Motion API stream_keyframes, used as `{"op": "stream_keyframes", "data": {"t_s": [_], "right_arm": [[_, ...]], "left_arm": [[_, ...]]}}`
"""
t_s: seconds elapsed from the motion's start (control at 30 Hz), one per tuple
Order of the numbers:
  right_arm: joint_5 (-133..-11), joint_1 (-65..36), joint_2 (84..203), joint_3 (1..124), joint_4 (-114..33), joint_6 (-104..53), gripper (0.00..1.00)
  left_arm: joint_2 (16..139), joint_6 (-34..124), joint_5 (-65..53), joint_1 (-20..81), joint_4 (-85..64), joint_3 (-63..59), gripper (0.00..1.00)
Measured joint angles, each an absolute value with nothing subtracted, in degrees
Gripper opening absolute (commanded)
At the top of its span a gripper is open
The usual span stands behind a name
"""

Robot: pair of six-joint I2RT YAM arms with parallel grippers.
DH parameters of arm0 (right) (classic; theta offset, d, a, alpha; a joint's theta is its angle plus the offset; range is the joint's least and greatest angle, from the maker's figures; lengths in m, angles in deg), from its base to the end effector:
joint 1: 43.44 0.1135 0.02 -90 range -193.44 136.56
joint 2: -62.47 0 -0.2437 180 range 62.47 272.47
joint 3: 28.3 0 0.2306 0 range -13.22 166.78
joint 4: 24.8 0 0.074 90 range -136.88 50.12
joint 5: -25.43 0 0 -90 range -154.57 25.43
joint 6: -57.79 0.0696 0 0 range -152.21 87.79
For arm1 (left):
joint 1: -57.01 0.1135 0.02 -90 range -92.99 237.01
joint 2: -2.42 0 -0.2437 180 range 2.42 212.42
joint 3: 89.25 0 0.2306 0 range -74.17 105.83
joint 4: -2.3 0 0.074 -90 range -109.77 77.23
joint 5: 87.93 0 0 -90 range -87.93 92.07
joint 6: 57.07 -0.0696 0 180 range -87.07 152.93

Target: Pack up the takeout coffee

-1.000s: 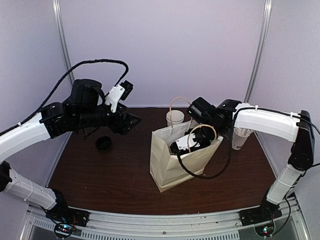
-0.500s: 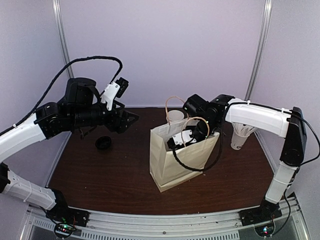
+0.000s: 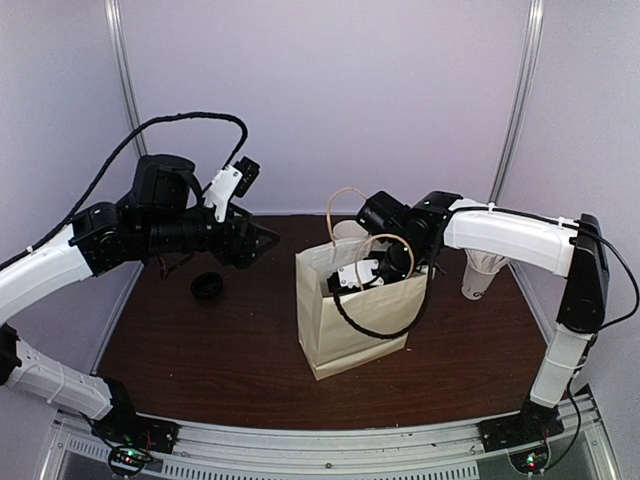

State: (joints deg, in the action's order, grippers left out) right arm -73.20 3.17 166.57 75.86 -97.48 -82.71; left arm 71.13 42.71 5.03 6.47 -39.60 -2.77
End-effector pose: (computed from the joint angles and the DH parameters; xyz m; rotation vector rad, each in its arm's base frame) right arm 0.2347 0.2634 0.2138 -2.1407 1.8468 0.1985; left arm 0.1820 -0.2155 0.3523 0.6805 1.9300 -0.6203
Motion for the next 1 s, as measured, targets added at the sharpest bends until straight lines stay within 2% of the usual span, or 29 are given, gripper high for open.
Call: {"op": "stream_keyframes", "data": {"t_s": [0.43,1.0], "right_arm": [[-69.87,4.7,167.44,76.36,-96.89,-77.42,0.59],[-69.83,4.39,168.21,80.84,-100.91,-73.9,0.71]], "left_arm": [[72.05,43.69,3.21,6.47,-39.91,-2.16,0.82],[75.41,44.0,-1.66,6.58,-41.61,0.63,0.83]]}}
